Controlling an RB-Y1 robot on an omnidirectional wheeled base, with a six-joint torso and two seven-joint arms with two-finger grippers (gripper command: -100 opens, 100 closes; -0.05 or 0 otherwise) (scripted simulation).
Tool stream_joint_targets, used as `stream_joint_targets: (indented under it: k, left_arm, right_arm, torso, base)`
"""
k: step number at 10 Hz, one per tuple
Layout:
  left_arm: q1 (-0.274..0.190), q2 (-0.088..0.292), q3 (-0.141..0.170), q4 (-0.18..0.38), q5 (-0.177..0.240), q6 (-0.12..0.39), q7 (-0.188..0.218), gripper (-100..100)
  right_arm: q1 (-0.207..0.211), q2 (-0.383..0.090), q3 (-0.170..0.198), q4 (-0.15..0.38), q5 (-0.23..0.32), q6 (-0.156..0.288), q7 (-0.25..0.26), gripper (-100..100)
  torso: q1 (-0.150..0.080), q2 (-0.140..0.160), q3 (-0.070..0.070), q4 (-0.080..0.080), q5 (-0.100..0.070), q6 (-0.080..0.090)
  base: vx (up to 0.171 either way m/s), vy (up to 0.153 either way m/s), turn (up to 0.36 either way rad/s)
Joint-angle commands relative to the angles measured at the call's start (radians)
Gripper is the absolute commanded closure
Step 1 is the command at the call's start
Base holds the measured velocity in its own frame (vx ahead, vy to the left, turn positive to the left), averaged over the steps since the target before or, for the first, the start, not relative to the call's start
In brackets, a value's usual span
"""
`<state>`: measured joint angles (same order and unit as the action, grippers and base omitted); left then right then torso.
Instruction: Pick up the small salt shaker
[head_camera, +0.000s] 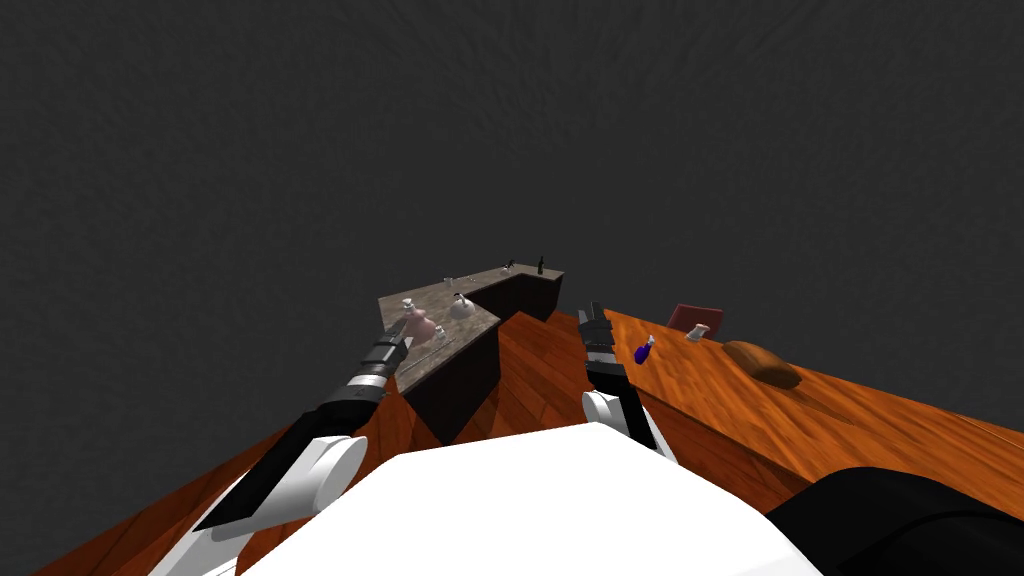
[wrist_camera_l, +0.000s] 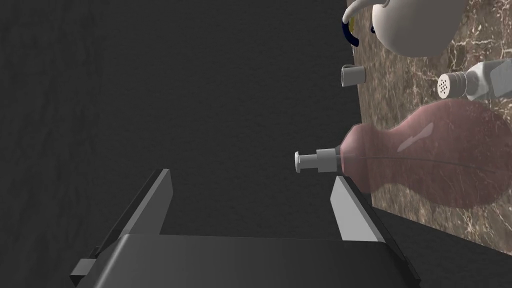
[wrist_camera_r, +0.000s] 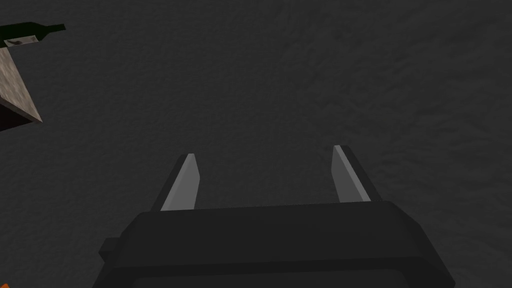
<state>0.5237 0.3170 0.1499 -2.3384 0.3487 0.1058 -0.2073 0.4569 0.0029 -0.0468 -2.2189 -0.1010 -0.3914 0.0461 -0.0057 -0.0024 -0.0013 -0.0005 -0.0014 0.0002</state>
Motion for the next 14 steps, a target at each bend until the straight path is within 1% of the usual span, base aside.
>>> stream_joint_targets:
  k: [1,2,3,4,5,6,7,8,9,10,11,12,13,14]
  left_arm:
    - [0.006,0.008,0.004,0.003,0.008,0.037,-0.005,-100]
    - [0.013,0.029,0.02,0.004,0.026,0.073,-0.01,-100]
    - [0.013,0.029,0.02,0.004,0.026,0.092,-0.01,-100]
    - [0.022,0.049,0.036,0.006,0.044,0.12,-0.016,-100]
    - [0.022,0.049,0.036,0.006,0.044,0.148,-0.016,-100]
    - [0.033,0.071,0.053,0.009,0.061,0.182,-0.022,-100]
    - [0.033,0.071,0.053,0.009,0.061,0.205,-0.022,-100]
    - [0.045,0.092,0.071,0.012,0.077,0.23,-0.028,-100]
    - [0.045,0.092,0.071,0.012,0.077,0.255,-0.028,-100]
    - [0.045,0.092,0.071,0.012,0.077,0.263,-0.028,-100]
    - [0.058,0.112,0.089,0.016,0.092,0.301,-0.035,-100]
    - [0.058,0.112,0.089,0.016,0.092,0.321,-0.035,-100]
    - [0.072,0.133,0.107,0.021,0.107,0.35,-0.042,-100]
    - [0.072,0.133,0.107,0.021,0.107,0.378,-0.042,-100]
  right_arm:
    - [0.0,0.0,0.0,0.0,0.0,0.0,0.0,0]
    - [0.0,0.0,0.0,0.0,0.0,0.0,0.0,0]
    - [0.0,0.0,0.0,0.0,0.0,0.0,0.0,0]
    - [0.0,0.0,0.0,0.0,0.0,0.0,0.0,0]
    - [0.0,0.0,0.0,0.0,0.0,0.0,0.0,0]
    - [0.0,0.0,0.0,0.0,0.0,0.0,0.0,0]
    - [0.0,0.0,0.0,0.0,0.0,0.0,0.0,0]
    - [0.0,0.0,0.0,0.0,0.0,0.0,0.0,0]
    - [0.0,0.0,0.0,0.0,0.0,0.0,0.0,0]
    - [0.0,0.0,0.0,0.0,0.0,0.0,0.0,0]
    - [0.0,0.0,0.0,0.0,0.0,0.0,0.0,0]
    - [0.0,0.0,0.0,0.0,0.0,0.0,0.0,0]
    - [0.0,0.0,0.0,0.0,0.0,0.0,0.0,0]
    - [0.0,0.0,0.0,0.0,0.0,0.0,0.0,0]
  torso:
    - [0.0,0.0,0.0,0.0,0.0,0.0]
    - [0.001,0.0,0.0,0.0,0.0,0.0]
    - [0.0,0.0,0.0,0.0,0.0,0.0]
    - [0.001,0.0,0.0,0.0,0.0,0.0]
    - [0.001,0.0,0.0,0.0,0.0,0.0]
    - [0.002,0.0,0.0,0.0,0.0,0.0]
    - [0.001,-0.002,-0.001,0.0,0.0,0.0]
    - [0.002,-0.002,-0.001,0.0,0.0,0.0]
    - [0.002,-0.002,-0.001,0.0,0.0,0.0]
    - [0.002,-0.001,-0.001,0.0,0.0,0.0]
    - [0.004,0.001,0.0,0.0,0.001,0.0]
    - [0.004,0.0,0.0,0.0,0.001,0.0]
    - [0.003,-0.001,-0.001,0.0,0.001,0.0]
    - [0.001,-0.002,-0.001,0.0,0.0,0.0]
  base:
    - [0.032,-0.068,-0.02]
    - [0.039,-0.092,-0.062]
    - [0.034,-0.08,-0.02]
    - [0.046,-0.076,-0.053]
    - [0.044,-0.064,-0.032]
    - [0.071,-0.08,-0.068]
    - [0.065,-0.066,-0.026]
    - [0.068,-0.065,-0.07]
    - [0.054,-0.056,-0.033]
    - [0.019,-0.026,0.007]
    - [0.054,-0.038,-0.065]
    - [0.057,-0.046,-0.047]
    - [0.077,-0.079,-0.077]
    - [0.066,-0.061,-0.033]
